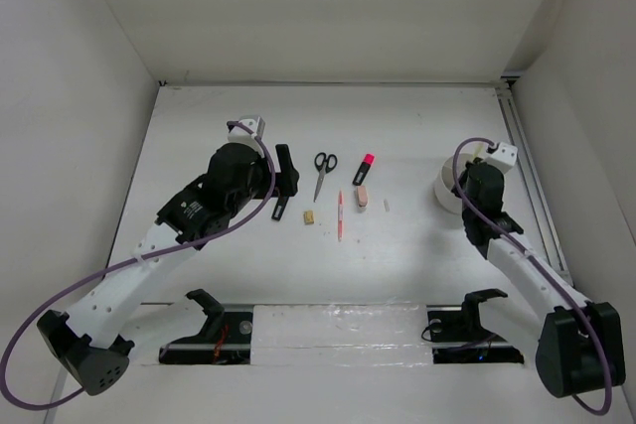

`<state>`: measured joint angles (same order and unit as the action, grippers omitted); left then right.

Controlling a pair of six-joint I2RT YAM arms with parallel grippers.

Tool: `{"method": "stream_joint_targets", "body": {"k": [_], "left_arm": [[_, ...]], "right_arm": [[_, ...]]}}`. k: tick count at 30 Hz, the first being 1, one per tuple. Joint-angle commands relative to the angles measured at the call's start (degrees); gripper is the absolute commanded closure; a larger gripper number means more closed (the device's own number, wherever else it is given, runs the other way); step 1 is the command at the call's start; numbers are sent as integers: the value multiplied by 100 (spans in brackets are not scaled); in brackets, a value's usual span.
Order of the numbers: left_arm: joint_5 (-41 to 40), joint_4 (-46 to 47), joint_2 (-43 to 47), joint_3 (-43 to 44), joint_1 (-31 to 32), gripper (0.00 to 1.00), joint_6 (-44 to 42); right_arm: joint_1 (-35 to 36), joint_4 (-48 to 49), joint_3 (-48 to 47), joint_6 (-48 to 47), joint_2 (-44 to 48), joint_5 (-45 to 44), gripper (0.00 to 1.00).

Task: Sort the stationery into containers
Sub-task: Place the pen in the storage box.

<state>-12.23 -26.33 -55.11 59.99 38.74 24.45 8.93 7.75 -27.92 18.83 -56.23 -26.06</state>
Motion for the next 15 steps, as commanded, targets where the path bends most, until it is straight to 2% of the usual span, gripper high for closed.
{"method": "stream_joint_targets", "body": {"k": [1, 3, 6, 10, 11, 15], "left_arm": [[19, 172, 18, -40, -33, 0, -63], [19, 172, -34, -40, -33, 0, -63], [19, 172, -35, -40, -33, 0, -63], [19, 172, -35, -40, -33, 0, -116], [19, 172, -35, -40, -33, 0, -116], [19, 172, -35, -40, -33, 0, -116]], "right_arm": [[-32, 95, -249, -46, -134, -206, 100], [-32, 43, -249, -46, -134, -259, 100], [82, 43, -249, -46, -73, -364, 90], [135, 43, -196, -46, 33, -426, 71], [135, 43, -196, -46, 33, -504, 63], [240, 43, -196, -46, 33, -566, 58]]}}
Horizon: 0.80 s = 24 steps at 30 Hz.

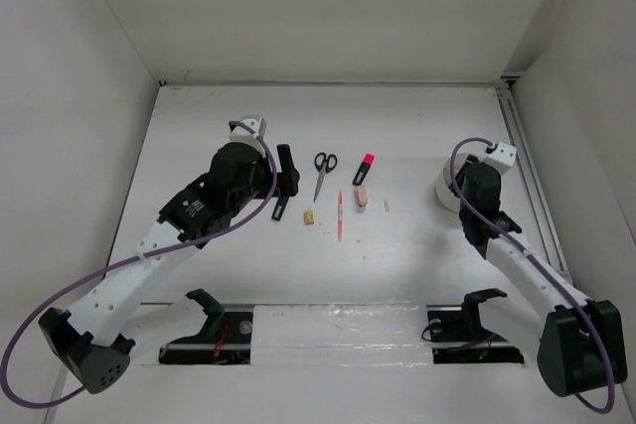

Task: Sort the stationery into containers
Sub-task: Place the pen in the storage box, then pick up the pen from the center of the board.

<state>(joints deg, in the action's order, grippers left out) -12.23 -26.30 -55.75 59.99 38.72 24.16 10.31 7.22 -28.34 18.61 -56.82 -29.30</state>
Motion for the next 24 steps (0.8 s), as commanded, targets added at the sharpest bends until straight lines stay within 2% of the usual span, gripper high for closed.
{"method": "stream_joint_targets", "body": {"k": [1, 5, 8, 9, 13, 16, 18, 19, 20, 21, 22, 24], "left_arm": [[19, 170, 29, -40, -31, 0, -87], [19, 170, -24, -40, -31, 0, -87], [19, 170, -24, -40, -31, 0, -87], [19, 170, -85, 13, -31, 0, -35], [19, 56, -278, 66, -31, 0, 18], [-33, 55, -410, 171, -31, 0, 220], [-156, -58, -472, 232, -31, 0, 447], [-261, -59, -542, 302, -31, 0, 510], [-358, -155, -595, 355, -31, 0, 606], [-455, -225, -656, 417, -31, 0, 729], [-456, -278, -779, 487, -231, 0, 913], [-272, -279, -833, 549, -513, 0, 1090]], "right_arm": [[103, 95, -155, -24, 92, -243, 58], [182, -27, -224, -24, 170, -313, 52], [253, -90, -278, 28, 459, -270, 42], [305, -90, -278, 81, 548, -208, 37], [594, -300, -461, 256, 996, -208, 0], [919, -712, -690, 546, 1243, -462, 0], [1455, -985, -1040, 652, 1165, -734, 0], [1718, -1430, -1208, 844, 1008, -979, 0], [2399, -1747, -1418, 1037, 788, -1773, 0], [2754, -2073, -1881, 1213, 525, -2172, 0], [3088, -2746, -2130, 1598, -87, -2481, 0], [3843, -3357, -2631, 1968, -705, -2834, 0]]}}
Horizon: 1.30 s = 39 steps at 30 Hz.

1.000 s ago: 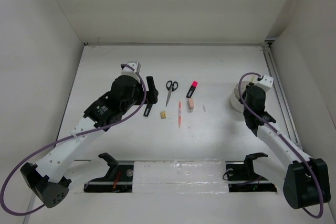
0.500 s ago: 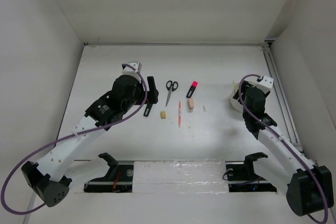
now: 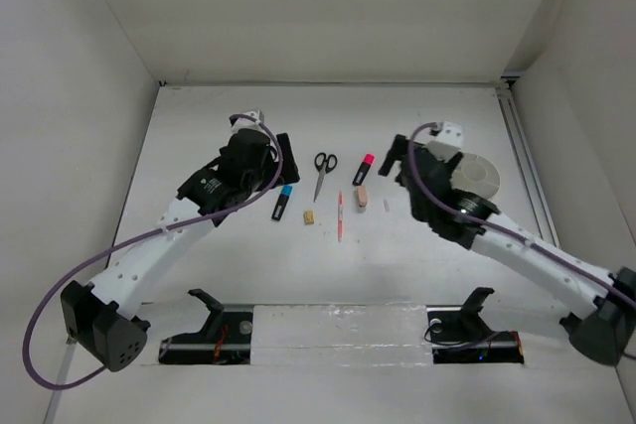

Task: Sort the stationery into containers
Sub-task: Pick up the pen from the center of the board.

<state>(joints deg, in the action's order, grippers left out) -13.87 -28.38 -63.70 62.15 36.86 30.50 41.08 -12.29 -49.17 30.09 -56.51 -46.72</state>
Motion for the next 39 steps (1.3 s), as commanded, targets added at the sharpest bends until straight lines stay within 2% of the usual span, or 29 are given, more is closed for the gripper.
{"method": "stream_joint_targets", "body": {"k": [1, 2, 3, 5, 9, 11, 12, 14, 17, 20, 21, 23, 26, 27, 31, 33, 39], "left_arm": [[14, -71, -133, 333, -477, 0, 457], [216, -71, -186, 333, -730, 0, 526], [218, -19, -273, 333, -811, 0, 579], [288, 34, -353, 394, -865, 0, 580], [541, 34, -485, 342, -865, 0, 580], [674, 139, -485, 246, -865, 0, 501], [745, 192, -485, 132, -743, 0, 501], [658, 245, -556, 131, -488, 0, 439], [718, 245, -827, 61, -329, 0, 500], [780, 394, -881, -106, -329, 0, 501], [780, 456, -881, -107, -329, 0, 553], [780, 456, -881, -107, -329, 0, 553], [580, 343, -881, 243, -329, 0, 553], [456, 272, -881, 332, -329, 0, 606], [112, -35, -881, 736, -433, 0, 606], [199, -115, -881, 929, -679, 0, 606], [139, -361, -934, 1115, -680, 0, 325]], "right_arm": [[918, -1546, -942, 1076, -1278, -1094, 0], [1015, -1983, -1180, 1583, -1536, -867, 0], [1190, -1987, -1339, 1588, -1756, -465, 0], [1533, -1865, -1420, 1622, -2204, -652, 0], [1386, -1689, -1359, 1676, -2435, -224, 0], [1123, -1330, -1045, 1423, -2199, 284, 0], [982, -928, -903, 1056, -1867, 556, 0], [483, -688, -639, 886, -1522, 1120, 0], [16, -607, -392, 473, -1117, 1481, 0], [-126, -827, -497, 245, -1055, 1674, 0], [-179, -827, -497, 130, -1055, 2032, 1], [-127, -1141, -716, 50, -1309, 2237, 6], [355, -1406, -927, 531, -1738, 2185, 9], [522, -1407, -989, 707, -1862, 1950, 9], [1182, -1337, -1261, 1061, -2635, 2079, 15], [1297, -1398, -1569, 1297, -3250, 2018, 17], [1412, -1451, -2175, 1351, -4384, 2018, 28]]}}
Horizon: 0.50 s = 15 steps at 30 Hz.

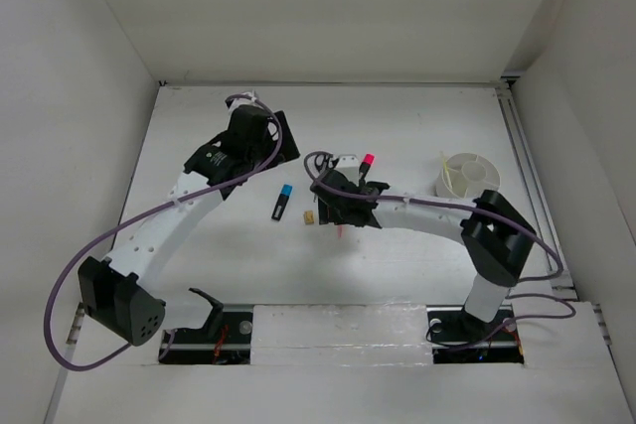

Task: Sort the stationery into containers
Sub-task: Pick up the pen from the center of the board.

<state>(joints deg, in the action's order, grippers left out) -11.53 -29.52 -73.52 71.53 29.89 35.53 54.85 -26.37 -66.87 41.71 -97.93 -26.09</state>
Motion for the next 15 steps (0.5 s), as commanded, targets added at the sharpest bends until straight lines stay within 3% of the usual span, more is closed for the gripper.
{"method": "stream_joint_targets", "body": {"k": [1, 9, 15], "left_arm": [[-95, -247, 109, 125, 17, 0, -178], [-95, -195, 276, -130, 17, 0, -292], [-43, -142, 276, -130, 17, 0, -345]], "right_arm": [[35, -44, -467, 249, -340, -46, 29], [35, -167, -915, 250, -1052, -46, 33], [-158, -18, -591, 364, -1053, 7, 35]]}}
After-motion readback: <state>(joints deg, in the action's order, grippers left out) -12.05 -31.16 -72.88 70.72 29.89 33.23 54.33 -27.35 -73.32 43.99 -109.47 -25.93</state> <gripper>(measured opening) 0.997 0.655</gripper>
